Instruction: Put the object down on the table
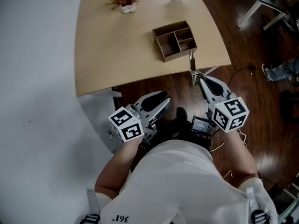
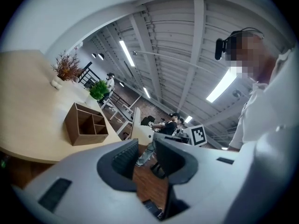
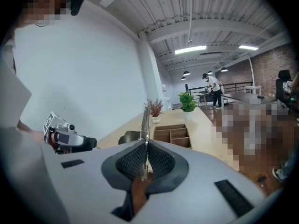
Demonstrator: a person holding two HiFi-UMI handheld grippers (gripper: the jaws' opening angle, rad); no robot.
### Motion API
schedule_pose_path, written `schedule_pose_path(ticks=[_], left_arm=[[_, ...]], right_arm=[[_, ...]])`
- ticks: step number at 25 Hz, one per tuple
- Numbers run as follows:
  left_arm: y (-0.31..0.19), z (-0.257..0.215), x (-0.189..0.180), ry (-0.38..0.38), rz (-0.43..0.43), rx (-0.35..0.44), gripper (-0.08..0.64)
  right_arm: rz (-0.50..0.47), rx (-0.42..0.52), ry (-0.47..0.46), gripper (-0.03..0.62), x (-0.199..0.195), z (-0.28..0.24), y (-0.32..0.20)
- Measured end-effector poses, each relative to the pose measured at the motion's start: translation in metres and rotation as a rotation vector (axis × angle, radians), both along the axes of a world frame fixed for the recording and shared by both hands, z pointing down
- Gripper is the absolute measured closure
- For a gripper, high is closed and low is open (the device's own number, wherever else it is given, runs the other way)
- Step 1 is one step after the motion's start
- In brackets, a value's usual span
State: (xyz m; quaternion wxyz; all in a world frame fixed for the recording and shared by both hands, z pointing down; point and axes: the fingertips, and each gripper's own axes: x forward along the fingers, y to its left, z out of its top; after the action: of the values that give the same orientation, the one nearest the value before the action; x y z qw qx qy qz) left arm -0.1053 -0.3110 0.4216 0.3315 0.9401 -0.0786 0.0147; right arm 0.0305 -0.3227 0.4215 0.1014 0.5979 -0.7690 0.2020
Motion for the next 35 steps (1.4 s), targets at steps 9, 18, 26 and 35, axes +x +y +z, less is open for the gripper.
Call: schedule_pose_path(ticks=[9, 18, 26, 35], left_arm=[[-0.063, 0.007, 0.047, -0.024, -0.039, 0.033, 0.471], [-0.118, 0.034, 0.082, -0.111, -0.029, 0.043, 0.471], [-0.151, 0.053, 0.105, -0.155, -0.03, 0.029, 0.471], [-0.161, 0.057, 0.127, -0.152, -0.003, 0.014, 0.471]], right_arm=[[-0.016, 0.0, 0.046, 0.577, 0.04, 0.013, -0.064], [0.002, -0.012, 0.082, 0.577, 0.07, 0.035, -0.125], [0.004, -0.011, 0.115, 0.577, 0.083, 0.046, -0.173], [-0.018, -0.021, 0.16, 0.577, 0.083, 0.066, -0.192]])
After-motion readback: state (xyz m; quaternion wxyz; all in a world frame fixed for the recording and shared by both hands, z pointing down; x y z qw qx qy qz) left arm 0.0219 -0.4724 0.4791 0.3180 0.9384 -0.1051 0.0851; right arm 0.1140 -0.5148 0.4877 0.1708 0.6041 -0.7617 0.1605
